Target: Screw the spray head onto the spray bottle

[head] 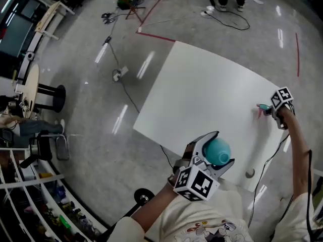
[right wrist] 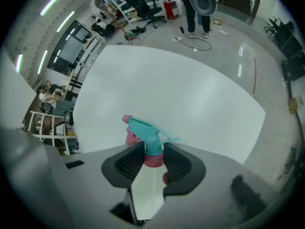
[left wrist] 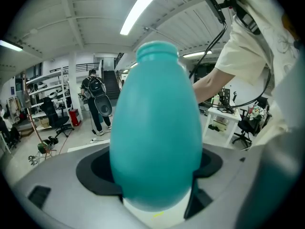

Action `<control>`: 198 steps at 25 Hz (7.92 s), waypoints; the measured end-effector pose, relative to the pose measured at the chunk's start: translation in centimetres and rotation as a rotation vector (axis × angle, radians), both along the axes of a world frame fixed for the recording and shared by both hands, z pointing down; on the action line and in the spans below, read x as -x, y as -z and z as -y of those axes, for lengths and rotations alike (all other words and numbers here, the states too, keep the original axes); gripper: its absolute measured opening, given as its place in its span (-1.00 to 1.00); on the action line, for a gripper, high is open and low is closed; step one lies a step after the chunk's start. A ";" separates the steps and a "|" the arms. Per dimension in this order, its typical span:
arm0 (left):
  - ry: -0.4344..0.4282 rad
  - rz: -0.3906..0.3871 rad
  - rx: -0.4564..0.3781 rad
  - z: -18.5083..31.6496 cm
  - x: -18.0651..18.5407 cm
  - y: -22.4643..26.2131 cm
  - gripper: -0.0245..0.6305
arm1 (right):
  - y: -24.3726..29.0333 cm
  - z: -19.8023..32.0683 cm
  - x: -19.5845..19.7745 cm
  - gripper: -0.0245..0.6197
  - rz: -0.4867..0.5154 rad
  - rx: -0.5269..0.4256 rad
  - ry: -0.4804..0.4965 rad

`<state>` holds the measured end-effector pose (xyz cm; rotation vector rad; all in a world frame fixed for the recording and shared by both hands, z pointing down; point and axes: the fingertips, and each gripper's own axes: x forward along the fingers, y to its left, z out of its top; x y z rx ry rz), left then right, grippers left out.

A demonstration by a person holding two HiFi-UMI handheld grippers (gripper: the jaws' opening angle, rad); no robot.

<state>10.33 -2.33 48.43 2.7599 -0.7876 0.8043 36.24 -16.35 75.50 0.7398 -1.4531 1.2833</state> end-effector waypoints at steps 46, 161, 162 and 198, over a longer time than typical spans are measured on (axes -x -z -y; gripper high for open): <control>0.005 -0.056 0.324 4.0 15.8 3.7 0.37 | 56.8 -0.5 44.6 -0.55 1.233 -0.915 0.343; -0.414 -0.058 0.193 -3.0 13.3 15.5 0.37 | 54.0 -14.2 41.8 -0.19 1.460 -0.807 0.999; -0.475 -0.072 0.213 -3.8 13.1 16.3 0.37 | 54.5 -14.9 41.7 -0.19 1.496 -0.767 1.043; -0.143 -0.058 0.112 -0.6 12.9 16.1 0.37 | 54.2 -14.9 42.7 -0.51 1.377 -0.917 0.917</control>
